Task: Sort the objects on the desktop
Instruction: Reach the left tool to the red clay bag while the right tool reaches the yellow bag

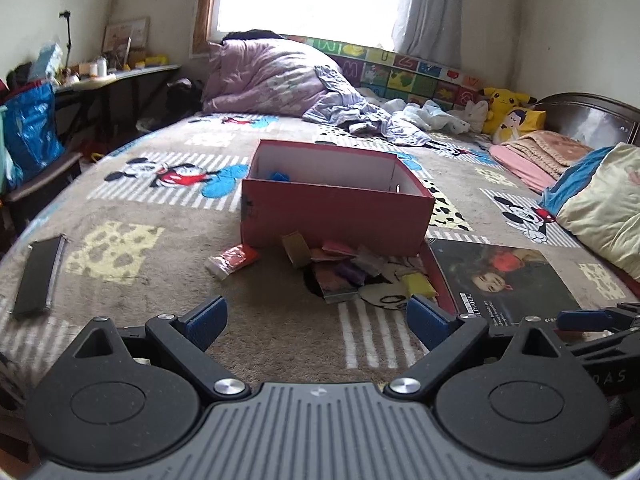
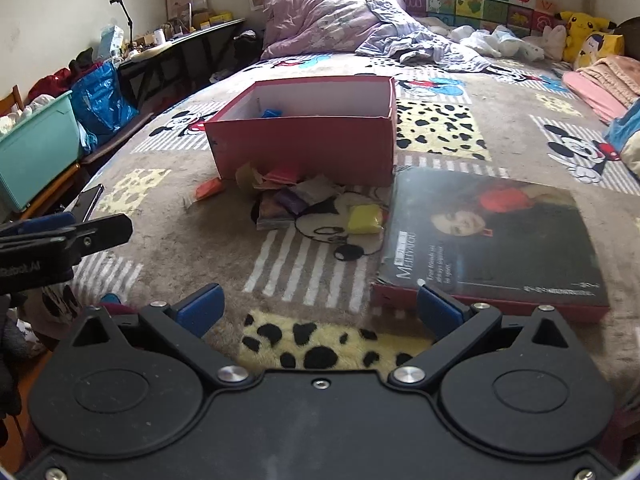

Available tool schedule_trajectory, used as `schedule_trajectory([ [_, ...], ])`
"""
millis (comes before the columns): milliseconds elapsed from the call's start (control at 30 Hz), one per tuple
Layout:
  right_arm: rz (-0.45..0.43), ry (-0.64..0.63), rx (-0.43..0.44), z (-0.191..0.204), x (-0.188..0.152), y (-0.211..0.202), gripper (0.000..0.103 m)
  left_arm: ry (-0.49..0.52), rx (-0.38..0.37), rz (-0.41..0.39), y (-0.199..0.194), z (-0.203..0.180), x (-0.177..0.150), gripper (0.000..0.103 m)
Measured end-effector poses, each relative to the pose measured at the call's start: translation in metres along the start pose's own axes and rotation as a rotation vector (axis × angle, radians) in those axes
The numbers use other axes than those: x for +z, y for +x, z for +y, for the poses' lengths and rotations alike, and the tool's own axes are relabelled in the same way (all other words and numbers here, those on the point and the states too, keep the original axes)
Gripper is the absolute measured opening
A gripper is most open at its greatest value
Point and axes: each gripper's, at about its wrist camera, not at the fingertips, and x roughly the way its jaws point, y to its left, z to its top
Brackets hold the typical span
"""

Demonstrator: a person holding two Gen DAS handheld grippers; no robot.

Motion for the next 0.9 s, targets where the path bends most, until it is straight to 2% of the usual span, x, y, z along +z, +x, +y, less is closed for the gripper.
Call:
schedule_trajectory([
  [100,-0.066,-0.065,0.001,0.003,-0.003,0.010,0.103,-0.003,0.004,-0.003,0.014,0.008,-0.001,0.097],
  [167,-0.078,-0.096,-0.005,0.005,-0.003,0.018,0.103,0.001,0.011,-0.004,0.023,0.013,-0.001,0.097],
  [300,-0.062,-0.097,0.003,0.003,0.001,0.034,0.103,-0.029,-0.032,0.026,0.042,0.028,0.000,0.097],
  [467,-0.016,-0.073,0.044,-0.005,0.003,0.056,0.103,-0.062,-0.052,0.074,0.069,0.046,0.001,0.097],
  [667,-0.006,-0.081,0.047,-0.007,0.005,0.080,0.103,-0.042,-0.048,0.082,0.103,0.064,0.005,0.097],
  [900,0.009,-0.138,0.056,-0.003,0.012,0.107,0.102,0.044,-0.023,0.068,0.140,0.086,0.016,0.097],
])
